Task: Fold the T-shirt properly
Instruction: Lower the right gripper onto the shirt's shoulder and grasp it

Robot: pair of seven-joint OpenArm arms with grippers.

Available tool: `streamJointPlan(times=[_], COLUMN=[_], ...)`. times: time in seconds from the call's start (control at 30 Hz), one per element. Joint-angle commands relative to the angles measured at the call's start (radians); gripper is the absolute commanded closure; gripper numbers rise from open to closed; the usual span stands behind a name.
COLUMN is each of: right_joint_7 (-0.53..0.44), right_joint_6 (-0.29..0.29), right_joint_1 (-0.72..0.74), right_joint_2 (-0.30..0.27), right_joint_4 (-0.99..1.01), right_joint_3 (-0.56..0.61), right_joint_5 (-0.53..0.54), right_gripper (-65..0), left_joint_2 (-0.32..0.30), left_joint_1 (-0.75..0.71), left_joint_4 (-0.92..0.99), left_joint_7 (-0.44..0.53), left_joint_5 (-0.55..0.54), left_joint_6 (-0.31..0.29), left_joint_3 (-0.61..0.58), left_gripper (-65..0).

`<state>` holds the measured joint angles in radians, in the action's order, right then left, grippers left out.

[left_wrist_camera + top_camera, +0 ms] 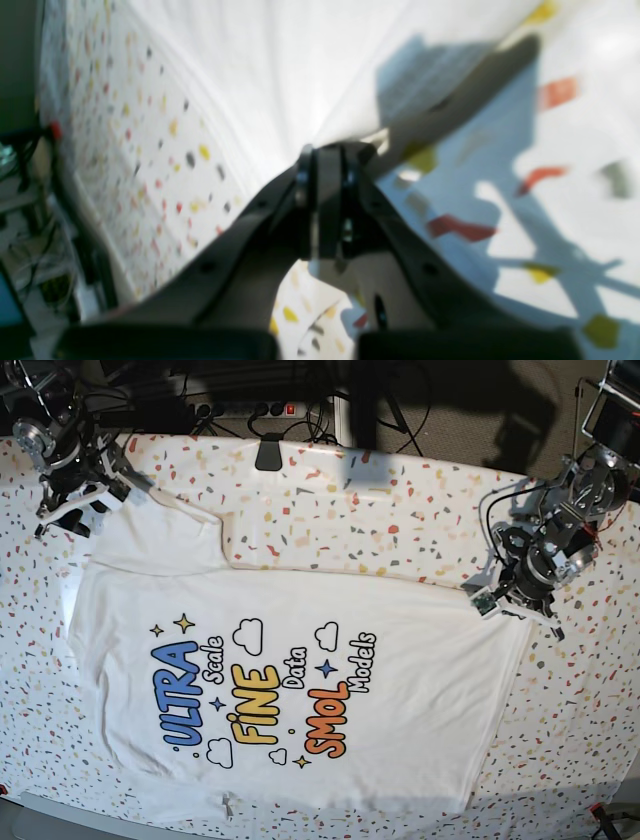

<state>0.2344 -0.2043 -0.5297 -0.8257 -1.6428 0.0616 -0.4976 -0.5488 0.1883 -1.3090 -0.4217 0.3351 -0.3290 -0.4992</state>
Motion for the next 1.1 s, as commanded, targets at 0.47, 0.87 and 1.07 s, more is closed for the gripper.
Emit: streamJointPlan(times=[0.47, 0.87, 1.07], right_joint_7=[-0.052, 0.027, 0.006], right_joint_6=[-0.051, -0.050, -0.050], right_joint_1=[0.048, 0.222, 0.259], right_joint_2=[-0.089, -0.089, -0.085], right_joint_4=[0.080, 0.100, 0.100], right_joint_3=[0.116, 0.406, 0.425], right_joint_5=[-0.105, -0.105, -0.079], right_gripper=[-32.3, -32.3, -32.3], left_joint_2=[-0.016, -0.017, -0.016], left_joint_1=[0.014, 0.014, 0.014], left_joint_4=[-0.007, -0.007, -0.007], left_joint_7=[-0.012, -0.012, -0.008], left_joint_5=[0.004, 0.004, 0.004], left_joint_6=[0.008, 0.008, 0.008], left_joint_3=[0.006, 0.006, 0.006], left_gripper=[0.0, 0.0, 0.0])
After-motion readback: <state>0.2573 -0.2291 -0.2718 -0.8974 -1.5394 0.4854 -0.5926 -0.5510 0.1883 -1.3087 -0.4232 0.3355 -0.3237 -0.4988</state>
